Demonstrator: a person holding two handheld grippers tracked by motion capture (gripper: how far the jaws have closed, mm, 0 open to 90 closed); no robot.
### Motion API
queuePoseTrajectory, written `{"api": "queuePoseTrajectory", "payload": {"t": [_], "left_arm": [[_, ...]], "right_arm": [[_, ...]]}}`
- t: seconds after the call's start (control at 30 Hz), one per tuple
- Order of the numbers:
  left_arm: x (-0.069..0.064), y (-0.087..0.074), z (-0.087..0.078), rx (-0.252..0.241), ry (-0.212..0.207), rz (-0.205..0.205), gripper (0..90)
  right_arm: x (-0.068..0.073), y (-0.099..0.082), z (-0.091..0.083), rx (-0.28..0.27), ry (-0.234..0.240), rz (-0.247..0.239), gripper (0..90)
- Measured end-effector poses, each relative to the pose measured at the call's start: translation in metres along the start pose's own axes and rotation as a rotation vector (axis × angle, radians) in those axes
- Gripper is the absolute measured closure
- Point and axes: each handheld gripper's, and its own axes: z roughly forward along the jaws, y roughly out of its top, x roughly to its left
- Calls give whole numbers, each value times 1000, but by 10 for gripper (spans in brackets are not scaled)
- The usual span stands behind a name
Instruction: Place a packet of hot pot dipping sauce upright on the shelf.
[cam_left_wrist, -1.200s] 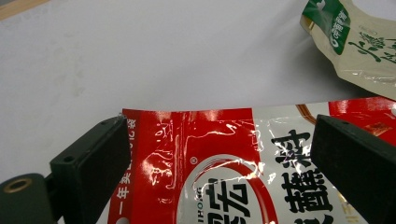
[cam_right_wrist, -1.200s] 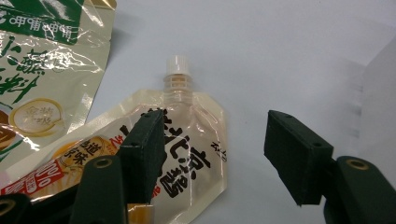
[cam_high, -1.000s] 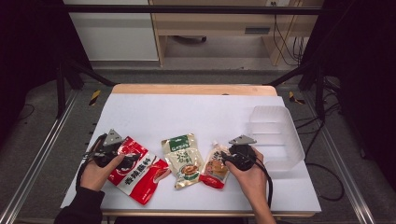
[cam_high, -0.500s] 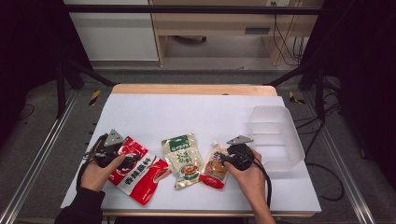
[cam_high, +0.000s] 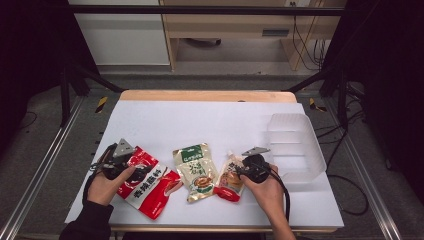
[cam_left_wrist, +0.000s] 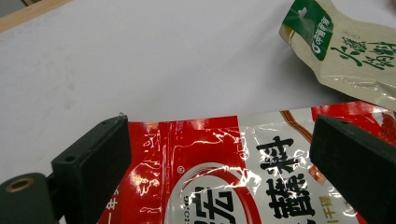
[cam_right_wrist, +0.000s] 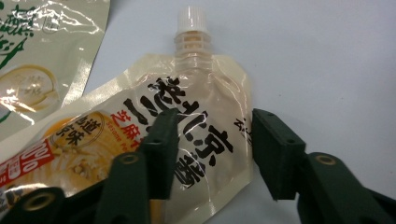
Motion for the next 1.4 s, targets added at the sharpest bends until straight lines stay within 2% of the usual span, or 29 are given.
{"api": "queuePoseTrajectory", "payload": {"t": [0.03,0.1,0.13,0.2,0.27,0.37,0.4,0.43,0.47,0.53,0.57,0.6,0.63,0.7,0.83,0.87,0.9,0.93,1.03,1.07,1.1,1.13,1.23,1.33,1.37,1.4], "left_arm": [[0,1,0,1,-1,3,59],[-1,1,0,-2,-1,0,60],[-2,1,1,1,-2,2,60],[-2,2,1,2,-3,3,61],[-4,4,1,5,-8,10,63],[-6,6,0,8,-10,17,64],[-8,9,0,14,-13,31,66],[-8,9,0,14,-13,31,66],[-9,12,-2,16,-12,36,68],[-12,15,-3,8,-20,43,72],[-12,15,-3,8,-20,43,72],[-15,18,-5,10,-28,58,72],[-15,18,-5,10,-28,58,72],[-18,23,-6,11,-33,71,78],[-21,26,-8,15,-43,87,85],[-23,29,-9,19,-53,103,92],[-23,29,-9,19,-53,103,93],[-25,31,-10,24,-59,116,97],[-27,34,-10,14,-84,114,108],[-31,37,-10,13,-92,125,118],[-31,37,-10,13,-92,125,118],[-34,41,-10,14,-102,144,118],[-36,46,-9,10,-121,153,126],[-38,55,-8,17,-125,184,146],[-39,59,-9,17,-130,191,146],[-40,63,-10,16,-130,203,155]], "right_arm": [[1,-1,-1,-1,-13,-17,661],[1,-1,-2,1,-18,-26,690],[1,-2,-2,1,-27,-47,763],[1,-2,-2,2,-29,-51,795],[2,-2,-4,-12,-20,-68,875],[2,-1,-8,-27,-16,-77,886],[2,2,-16,-60,-5,-92,893],[2,2,-16,-60,-5,-92,893],[3,7,-30,-101,11,-102,897],[5,11,-43,-137,17,-130,900],[5,11,-43,-137,17,-130,900],[8,16,-54,-154,27,-155,900],[8,16,-54,-154,27,-155,900],[14,23,-70,-195,58,-189,900],[23,30,-86,-220,87,-224,900],[29,36,-96,-233,101,-261,900],[29,36,-96,-233,101,-261,900],[35,41,-103,-247,114,-292,900],[39,47,-107,-260,136,-318,900],[41,54,-106,-258,148,-338,900],[41,54,-106,-258,148,-338,900],[41,61,-105,-263,150,-357,900],[40,71,-103,-272,167,-356,900],[43,86,-98,-284,208,-360,900],[43,86,-98,-284,208,-360,900],[47,92,-96,-290,235,-364,900]]}}
